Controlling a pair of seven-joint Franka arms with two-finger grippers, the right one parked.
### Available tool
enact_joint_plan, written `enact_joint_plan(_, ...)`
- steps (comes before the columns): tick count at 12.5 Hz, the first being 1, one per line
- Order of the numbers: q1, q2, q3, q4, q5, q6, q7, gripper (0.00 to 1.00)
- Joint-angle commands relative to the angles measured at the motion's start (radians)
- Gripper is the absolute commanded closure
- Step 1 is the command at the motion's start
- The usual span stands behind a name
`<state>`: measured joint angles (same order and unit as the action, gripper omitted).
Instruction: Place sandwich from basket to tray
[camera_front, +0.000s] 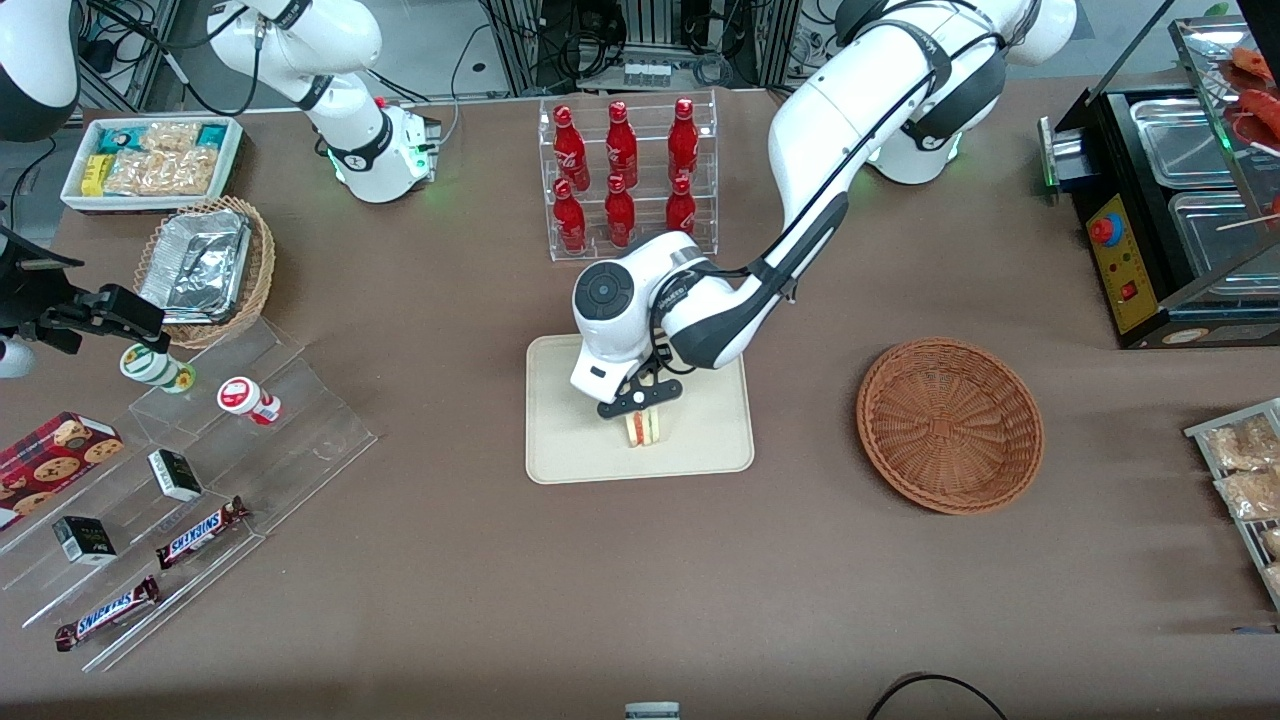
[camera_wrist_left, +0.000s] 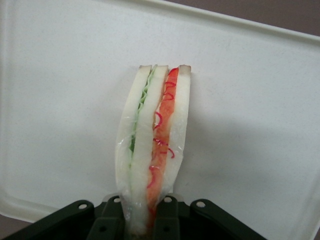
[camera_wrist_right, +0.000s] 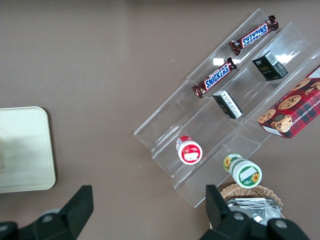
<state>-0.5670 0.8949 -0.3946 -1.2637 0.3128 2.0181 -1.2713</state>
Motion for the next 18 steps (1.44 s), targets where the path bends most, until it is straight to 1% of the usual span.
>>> enact_joint_plan(1,-0.016,0.024,0.007,0.041,0.008,-0.007,-0.023,0.01)
enact_joint_plan(4,-0.013,0.003,0.003,0.044,0.008,-0.022,-0.014,0.00)
enact_joint_plan(8,-0.007,-0.102,-0.001,0.050,0.005,-0.085,-0.011,0.00)
enact_joint_plan(10,-0.001,-0.132,-0.001,0.050,0.005,-0.116,-0.008,0.00)
enact_joint_plan(11,0.001,-0.155,0.002,0.050,0.005,-0.133,0.004,0.00)
enact_joint_plan(12,0.027,-0.174,0.000,0.049,0.003,-0.160,0.035,0.00)
enact_joint_plan(13,0.062,-0.207,0.000,0.044,0.002,-0.195,0.118,0.00)
enact_joint_plan(14,0.087,-0.243,0.002,0.040,-0.042,-0.237,0.197,0.00)
enact_joint_plan(15,0.138,-0.269,0.003,0.040,-0.114,-0.293,0.242,0.00)
enact_joint_plan(16,0.188,-0.304,0.002,0.017,-0.139,-0.338,0.283,0.00)
enact_joint_plan(18,0.277,-0.402,0.002,-0.086,-0.158,-0.343,0.471,0.00)
